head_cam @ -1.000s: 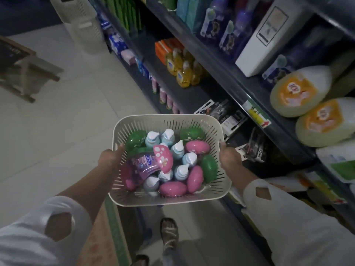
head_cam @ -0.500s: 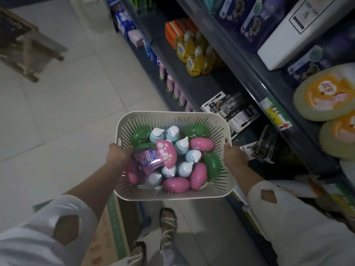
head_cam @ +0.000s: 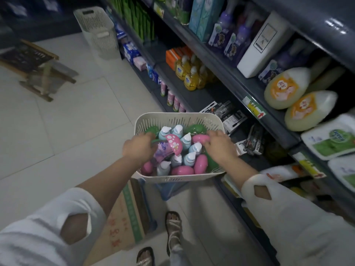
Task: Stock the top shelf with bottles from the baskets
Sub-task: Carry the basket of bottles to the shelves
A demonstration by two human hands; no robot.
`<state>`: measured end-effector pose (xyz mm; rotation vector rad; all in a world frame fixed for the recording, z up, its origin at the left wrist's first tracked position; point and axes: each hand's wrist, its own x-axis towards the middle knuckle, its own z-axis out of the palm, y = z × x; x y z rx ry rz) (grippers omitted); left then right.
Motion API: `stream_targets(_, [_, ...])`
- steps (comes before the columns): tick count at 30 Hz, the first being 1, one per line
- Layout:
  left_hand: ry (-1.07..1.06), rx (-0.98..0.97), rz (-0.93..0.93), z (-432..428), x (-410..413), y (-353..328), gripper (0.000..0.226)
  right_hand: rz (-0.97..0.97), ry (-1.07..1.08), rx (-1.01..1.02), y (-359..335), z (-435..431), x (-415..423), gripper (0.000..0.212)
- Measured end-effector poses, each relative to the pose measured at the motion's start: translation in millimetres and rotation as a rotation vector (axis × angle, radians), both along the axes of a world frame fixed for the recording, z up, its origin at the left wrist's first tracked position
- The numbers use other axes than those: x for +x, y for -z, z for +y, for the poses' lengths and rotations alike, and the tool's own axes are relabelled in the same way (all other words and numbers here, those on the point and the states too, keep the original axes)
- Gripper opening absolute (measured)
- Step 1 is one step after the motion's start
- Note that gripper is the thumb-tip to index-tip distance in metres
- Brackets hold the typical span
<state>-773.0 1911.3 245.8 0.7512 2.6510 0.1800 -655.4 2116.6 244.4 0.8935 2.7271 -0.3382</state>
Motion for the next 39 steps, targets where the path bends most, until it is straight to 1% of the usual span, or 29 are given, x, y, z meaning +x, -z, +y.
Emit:
stream_targets(4, [0.128, -0.041, 0.146, -31.1, 12.5, -57.1, 0.036, 0.037, -0.202, 0.078, -48.4, -41.8, -0.4, 0.04])
stream_targets(10, [0.105, -0.077, 0.238, -98.7, 20.6, -144.2, 0.033, 0.142, -0.478, 0.189, -135.3, -101.2, -26.2, 0.04])
stream_targets(14, [-0.03, -0.094, 0.263, -153.2, 35.8, -195.4, 0.034, 0.217, -0.683, 0.256, -180.9, -144.6, -43.2, 0.039])
stream_targets(19, [-0.246, -0.101, 0.34, -240.3, 74.6, -238.0, 0.033, 0.337, -0.95, 0.234, -223.9, -223.3, -55.8, 0.042])
stream_targets(23, [-0.424, -0.153, 0.354, -321.5, 118.1, -256.1, 0.033, 0.426, -1.184, 0.177, -243.2, -314.1, -59.3, 0.042])
stream_targets(30, [-0.776, -0.239, 0.358, -505.0, 209.7, -265.7, 0.031, 0.465, -1.579, 0.156, -256.5, -512.7, -42.7, 0.041])
stream_targets(35, [-0.965, -0.314, 0.377, -641.1, 272.3, -266.8, 0.028, 0.463, -1.793, 0.093, -254.8, -674.0, -19.2, 0.042])
stream_targets(39, [-1.046, -0.364, 0.384, -729.8, 310.5, -272.5, 0.029, 0.493, -1.904, 0.061, -257.1, -791.5, 5.9, 0.041])
